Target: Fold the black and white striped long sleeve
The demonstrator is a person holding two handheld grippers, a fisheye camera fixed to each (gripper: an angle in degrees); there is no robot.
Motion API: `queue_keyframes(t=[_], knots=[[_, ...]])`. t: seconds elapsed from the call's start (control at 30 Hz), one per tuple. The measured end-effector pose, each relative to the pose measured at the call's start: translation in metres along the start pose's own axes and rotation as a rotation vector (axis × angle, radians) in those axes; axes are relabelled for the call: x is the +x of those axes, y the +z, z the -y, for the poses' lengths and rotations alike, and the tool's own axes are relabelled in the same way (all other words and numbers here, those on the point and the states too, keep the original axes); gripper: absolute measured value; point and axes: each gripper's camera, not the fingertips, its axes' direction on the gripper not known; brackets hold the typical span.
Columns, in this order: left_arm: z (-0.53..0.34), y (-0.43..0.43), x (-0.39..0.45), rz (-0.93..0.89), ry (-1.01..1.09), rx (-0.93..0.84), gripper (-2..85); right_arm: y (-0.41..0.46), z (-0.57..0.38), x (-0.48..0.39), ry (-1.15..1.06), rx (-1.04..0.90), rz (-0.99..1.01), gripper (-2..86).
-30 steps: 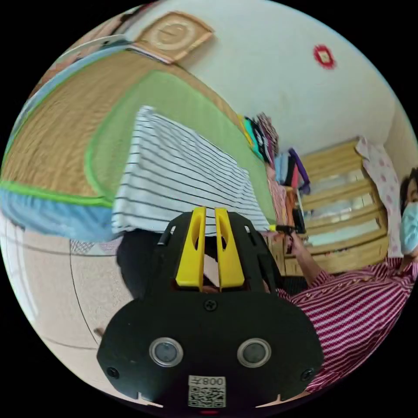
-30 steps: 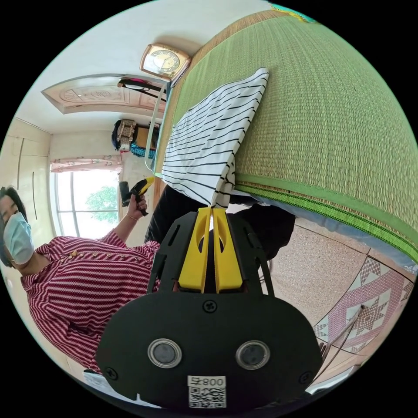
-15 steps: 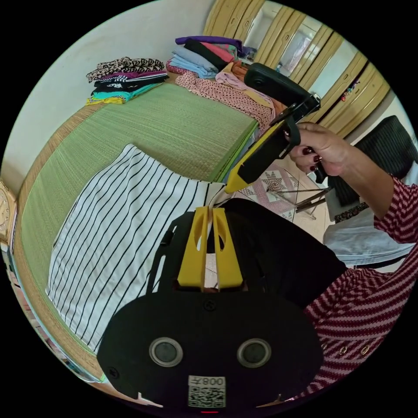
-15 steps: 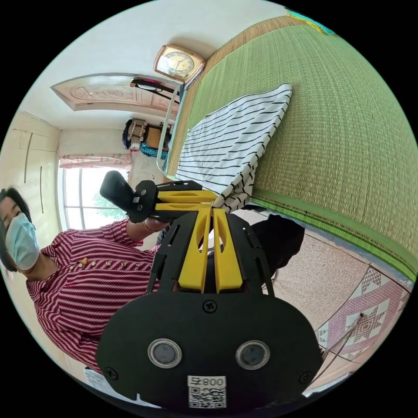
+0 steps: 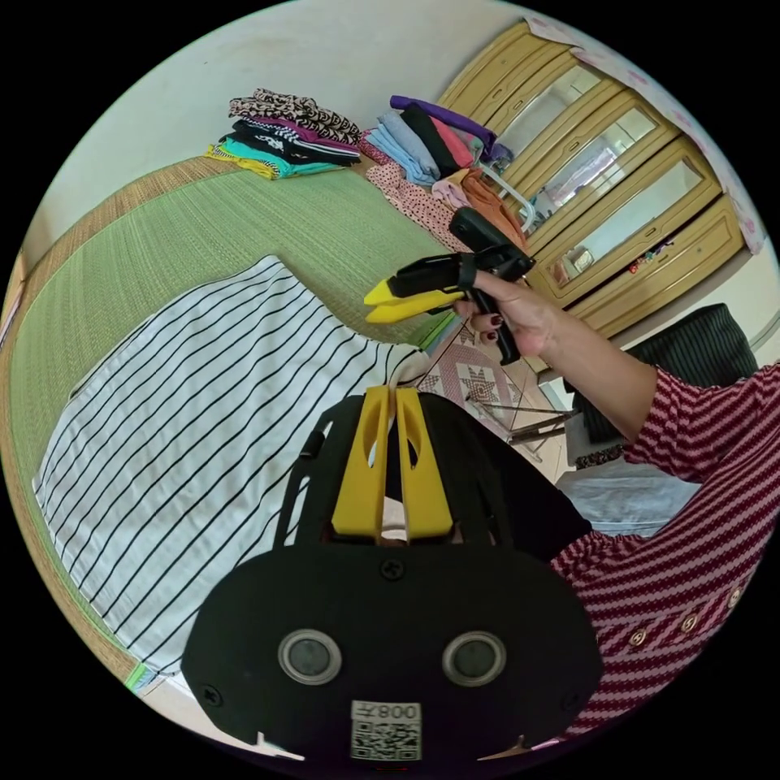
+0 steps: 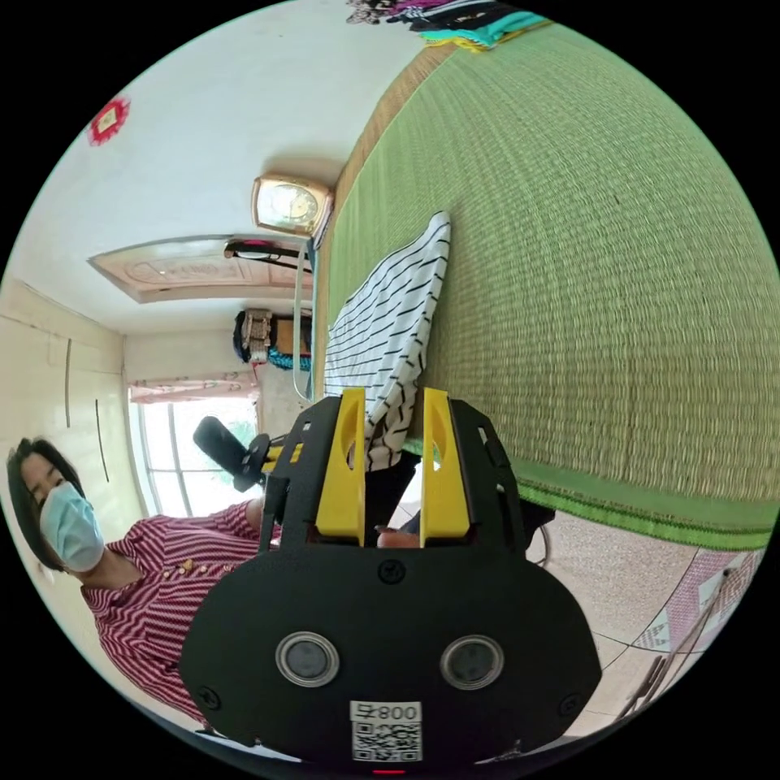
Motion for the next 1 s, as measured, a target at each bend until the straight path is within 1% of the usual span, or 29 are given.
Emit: queue_keyframes(t=[0.2, 0.57, 0.77, 0.93, 1.0], knots=[[0.012, 0.003, 0.010, -0.022, -0.006, 0.012, 1.0, 0.011, 0.045, 0.014, 0.050, -0.015, -0.055, 13.3], [0.030, 0.013, 0.019, -0.067, -0.010, 0.013, 1.1, 0.027, 0.118, 0.032, 0.048, 0.002, 0.010, 11.8], [0.034, 0.020, 0.016, -0.088, -0.021, 0.003, 1.0, 0.043, 0.149, 0.041, 0.039, -0.026, 0.017, 8.6], [0.036, 0.023, 0.012, -0.091, -0.018, -0.001, 1.0, 0.053, 0.163, 0.056, 0.047, -0.049, -0.005, 3.4], [0.037, 0.023, 0.010, -0.092, -0.017, 0.003, 1.0, 0.053, 0.166, 0.061, 0.046, -0.050, -0.009, 2.7]])
